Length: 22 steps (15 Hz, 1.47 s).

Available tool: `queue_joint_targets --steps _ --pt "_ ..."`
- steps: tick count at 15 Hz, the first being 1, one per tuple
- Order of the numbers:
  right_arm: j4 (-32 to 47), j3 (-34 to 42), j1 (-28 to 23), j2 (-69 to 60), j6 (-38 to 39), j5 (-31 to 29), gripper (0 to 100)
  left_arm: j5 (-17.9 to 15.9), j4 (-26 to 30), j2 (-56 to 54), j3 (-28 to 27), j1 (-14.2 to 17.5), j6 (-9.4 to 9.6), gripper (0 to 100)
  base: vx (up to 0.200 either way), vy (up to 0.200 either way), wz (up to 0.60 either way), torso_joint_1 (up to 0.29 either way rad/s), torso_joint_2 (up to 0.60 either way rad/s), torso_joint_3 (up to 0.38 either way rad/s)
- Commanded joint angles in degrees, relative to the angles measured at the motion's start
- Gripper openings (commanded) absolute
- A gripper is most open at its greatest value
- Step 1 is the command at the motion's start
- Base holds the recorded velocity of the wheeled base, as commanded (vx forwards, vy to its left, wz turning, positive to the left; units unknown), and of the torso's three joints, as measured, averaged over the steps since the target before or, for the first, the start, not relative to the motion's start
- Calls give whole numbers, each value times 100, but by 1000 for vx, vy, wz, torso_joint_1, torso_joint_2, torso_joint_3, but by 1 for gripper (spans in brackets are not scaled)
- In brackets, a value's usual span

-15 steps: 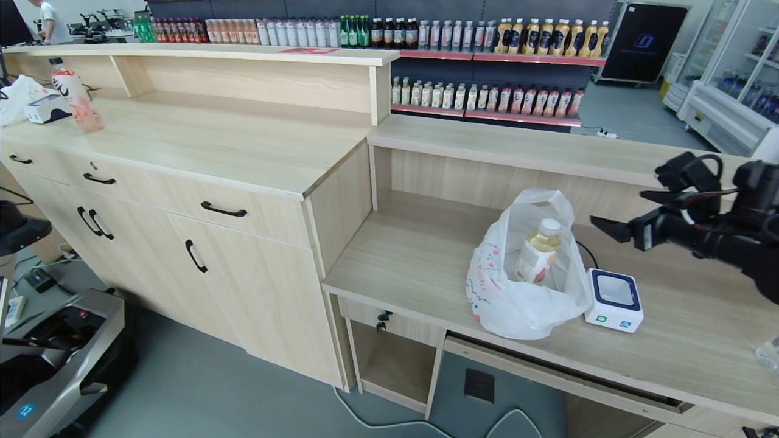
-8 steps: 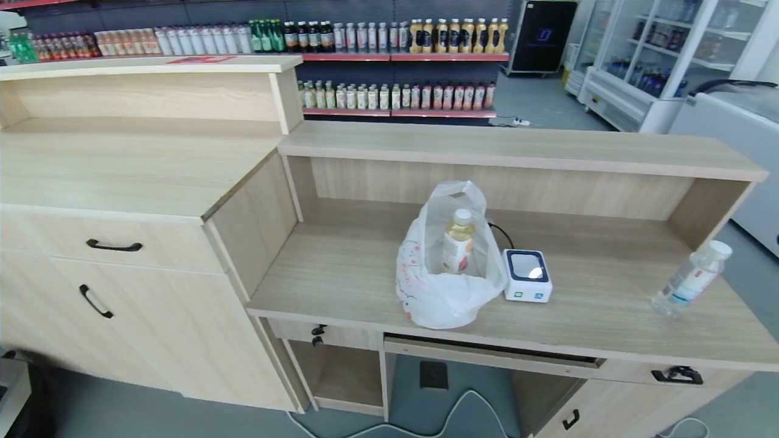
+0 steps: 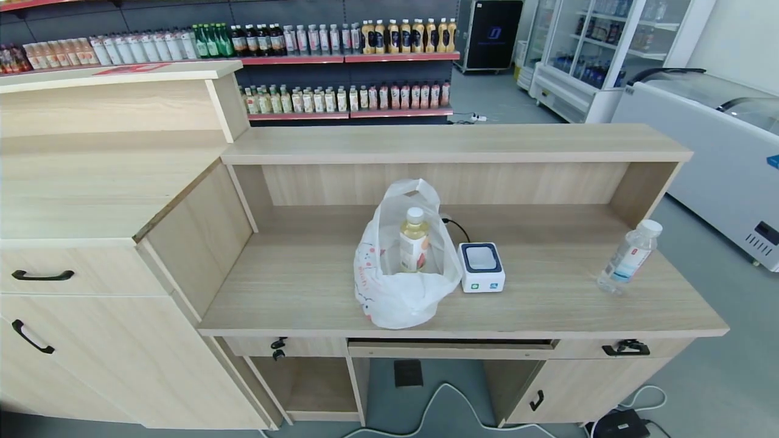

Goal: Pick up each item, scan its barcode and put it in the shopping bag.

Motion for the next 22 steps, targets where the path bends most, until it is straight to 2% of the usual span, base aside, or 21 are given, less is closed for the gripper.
queue_joint_targets --steps 1,2,5,9,14,20,22 --pt "-60 -502 -66 798 117 291 100 2 0 -2 0 0 0 100 0 0 0 0 0 0" --pt "-68 -827 -22 1062 117 589 100 11 0 -2 0 0 0 100 0 0 0 0 0 0" --pt "-60 -1469 154 1501 135 633 100 11 0 -2 0 0 0 100 0 0 0 0 0 0" --pt "-288 -1952 541 2090 73 827 100 11 0 -2 0 0 0 100 0 0 0 0 0 0" --pt "-508 -2058 901 2529 -314 827 100 11 0 -2 0 0 0 100 0 0 0 0 0 0" --pt "-666 -2339 1173 2890 -234 827 100 2 0 -2 0 0 0 100 0 0 0 0 0 0" --pt "-666 -2462 1261 3030 3 836 100 2 0 -2 0 0 0 100 0 0 0 0 0 0"
